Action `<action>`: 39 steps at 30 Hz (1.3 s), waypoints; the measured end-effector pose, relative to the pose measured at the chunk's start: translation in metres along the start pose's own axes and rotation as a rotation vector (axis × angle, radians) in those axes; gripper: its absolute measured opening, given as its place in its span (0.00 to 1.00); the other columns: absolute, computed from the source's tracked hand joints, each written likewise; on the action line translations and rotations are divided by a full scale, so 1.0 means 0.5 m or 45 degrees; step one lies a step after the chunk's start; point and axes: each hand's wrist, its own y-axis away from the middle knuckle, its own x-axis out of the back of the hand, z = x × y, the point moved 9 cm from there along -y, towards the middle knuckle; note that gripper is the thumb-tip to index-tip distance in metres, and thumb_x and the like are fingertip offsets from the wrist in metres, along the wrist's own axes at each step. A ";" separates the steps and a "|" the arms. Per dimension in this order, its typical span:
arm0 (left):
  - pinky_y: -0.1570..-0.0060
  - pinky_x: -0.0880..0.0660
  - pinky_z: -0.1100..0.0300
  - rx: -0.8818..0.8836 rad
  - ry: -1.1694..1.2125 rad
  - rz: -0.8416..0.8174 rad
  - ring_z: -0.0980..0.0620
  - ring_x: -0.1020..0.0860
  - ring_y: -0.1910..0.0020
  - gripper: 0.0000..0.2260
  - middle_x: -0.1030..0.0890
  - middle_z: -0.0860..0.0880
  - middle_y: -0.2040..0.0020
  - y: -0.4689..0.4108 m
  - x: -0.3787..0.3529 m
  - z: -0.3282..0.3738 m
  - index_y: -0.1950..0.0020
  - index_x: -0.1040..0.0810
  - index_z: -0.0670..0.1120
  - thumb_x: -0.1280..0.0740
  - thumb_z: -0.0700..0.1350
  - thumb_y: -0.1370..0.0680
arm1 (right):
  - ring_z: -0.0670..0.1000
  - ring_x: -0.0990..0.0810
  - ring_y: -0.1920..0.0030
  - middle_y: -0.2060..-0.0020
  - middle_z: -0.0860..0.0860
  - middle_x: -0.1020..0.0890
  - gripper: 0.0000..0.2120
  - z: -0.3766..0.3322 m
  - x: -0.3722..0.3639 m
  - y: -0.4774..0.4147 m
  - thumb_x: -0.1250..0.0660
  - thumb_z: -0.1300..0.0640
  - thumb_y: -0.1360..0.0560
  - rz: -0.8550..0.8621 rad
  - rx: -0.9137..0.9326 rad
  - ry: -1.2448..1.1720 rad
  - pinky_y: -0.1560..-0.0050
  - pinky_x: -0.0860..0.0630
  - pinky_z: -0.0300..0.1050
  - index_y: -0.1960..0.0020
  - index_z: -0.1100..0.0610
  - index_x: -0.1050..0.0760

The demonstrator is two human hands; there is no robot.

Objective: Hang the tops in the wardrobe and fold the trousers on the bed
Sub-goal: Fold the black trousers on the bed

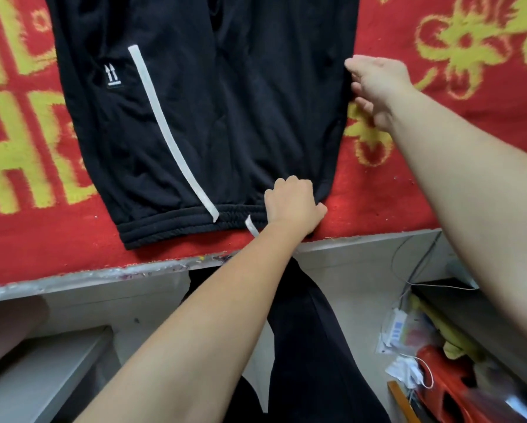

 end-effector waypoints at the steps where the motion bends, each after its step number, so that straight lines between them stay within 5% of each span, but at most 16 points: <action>1: 0.55 0.27 0.53 0.019 0.075 -0.022 0.45 0.24 0.50 0.10 0.21 0.49 0.52 -0.001 0.005 -0.004 0.55 0.22 0.49 0.32 0.54 0.29 | 0.40 0.23 0.67 0.63 0.41 0.18 0.07 -0.005 -0.004 0.004 0.30 0.51 0.24 -0.035 -0.011 -0.044 0.62 0.28 0.36 0.48 0.50 0.19; 6: 0.66 0.32 0.59 0.085 0.558 -0.265 0.52 0.26 0.65 0.12 0.26 0.55 0.68 0.019 0.047 -0.052 0.66 0.31 0.49 0.29 0.50 0.31 | 0.41 0.28 0.75 0.65 0.43 0.19 0.11 -0.073 -0.038 0.037 0.33 0.55 0.23 -0.066 0.081 -0.145 0.72 0.35 0.35 0.42 0.53 0.19; 10: 0.66 0.26 0.56 0.077 0.971 -0.351 0.51 0.28 0.65 0.08 0.27 0.48 0.64 0.047 0.119 -0.141 0.58 0.28 0.39 0.30 0.41 0.29 | 0.43 0.32 0.73 0.59 0.47 0.20 0.11 -0.172 -0.118 0.084 0.40 0.61 0.22 -0.112 0.271 -0.202 0.75 0.40 0.36 0.46 0.54 0.19; 12: 0.66 0.26 0.61 0.111 1.096 -0.378 0.51 0.28 0.62 0.10 0.27 0.45 0.60 0.062 0.152 -0.212 0.53 0.28 0.34 0.31 0.38 0.27 | 0.42 0.31 0.72 0.57 0.45 0.18 0.15 -0.220 -0.184 0.117 0.41 0.62 0.21 -0.176 0.338 -0.188 0.74 0.37 0.35 0.40 0.53 0.21; 15: 0.61 0.24 0.60 0.135 1.163 -0.387 0.54 0.26 0.60 0.02 0.23 0.49 0.60 0.087 0.191 -0.333 0.55 0.22 0.41 0.29 0.38 0.25 | 0.41 0.26 0.70 0.55 0.47 0.16 0.19 -0.285 -0.315 0.176 0.40 0.64 0.22 -0.295 0.520 -0.130 0.69 0.30 0.32 0.33 0.55 0.24; 18: 0.52 0.22 0.57 0.176 1.142 -0.359 0.55 0.21 0.53 0.08 0.16 0.46 0.50 0.107 0.216 -0.463 0.46 0.18 0.45 0.29 0.38 0.24 | 0.45 0.27 0.62 0.56 0.53 0.19 0.22 -0.317 -0.481 0.229 0.40 0.63 0.21 -0.374 0.663 0.052 0.54 0.28 0.39 0.27 0.59 0.29; 21: 0.57 0.24 0.58 0.320 1.209 -0.231 0.55 0.23 0.56 0.08 0.17 0.48 0.52 0.130 0.225 -0.595 0.47 0.19 0.45 0.31 0.36 0.24 | 0.41 0.26 0.61 0.60 0.46 0.25 0.26 -0.313 -0.636 0.264 0.41 0.58 0.18 -0.387 0.722 0.231 0.53 0.29 0.27 0.21 0.56 0.39; 24: 0.66 0.27 0.66 0.439 1.251 -0.141 0.57 0.25 0.61 0.09 0.19 0.52 0.57 0.142 0.205 -0.679 0.45 0.20 0.44 0.33 0.36 0.24 | 0.45 0.22 0.48 0.44 0.50 0.20 0.27 -0.285 -0.770 0.276 0.42 0.56 0.17 -0.494 0.771 0.466 0.52 0.29 0.24 0.19 0.57 0.45; 27: 0.70 0.27 0.68 0.491 1.320 -0.095 0.58 0.24 0.65 0.08 0.19 0.56 0.62 0.140 0.181 -0.704 0.49 0.20 0.47 0.32 0.36 0.25 | 0.49 0.24 0.41 0.36 0.53 0.24 0.31 -0.225 -0.856 0.275 0.43 0.55 0.16 -0.638 0.761 0.799 0.39 0.30 0.37 0.18 0.58 0.52; 31: 0.60 0.24 0.62 0.448 1.154 0.017 0.55 0.21 0.60 0.07 0.17 0.54 0.57 0.132 0.199 -0.702 0.53 0.20 0.49 0.31 0.40 0.28 | 0.48 0.20 0.48 0.50 0.47 0.21 0.29 -0.189 -0.831 0.254 0.40 0.55 0.18 -0.627 0.598 0.600 0.45 0.24 0.38 0.20 0.56 0.44; 34: 0.46 0.27 0.52 0.497 0.805 0.125 0.46 0.26 0.48 0.06 0.22 0.45 0.49 0.139 0.213 -0.712 0.53 0.23 0.44 0.35 0.44 0.27 | 0.50 0.18 0.46 0.51 0.48 0.18 0.22 -0.171 -0.739 0.250 0.37 0.56 0.20 -0.490 0.564 0.481 0.38 0.23 0.50 0.26 0.53 0.31; 39: 0.38 0.32 0.48 0.699 0.891 0.286 0.43 0.28 0.39 0.13 0.27 0.47 0.44 0.161 0.232 -0.712 0.45 0.29 0.44 0.37 0.51 0.23 | 0.51 0.24 0.41 0.41 0.52 0.25 0.21 -0.101 -0.508 0.297 0.36 0.46 0.22 0.300 0.701 0.637 0.36 0.30 0.48 0.31 0.52 0.28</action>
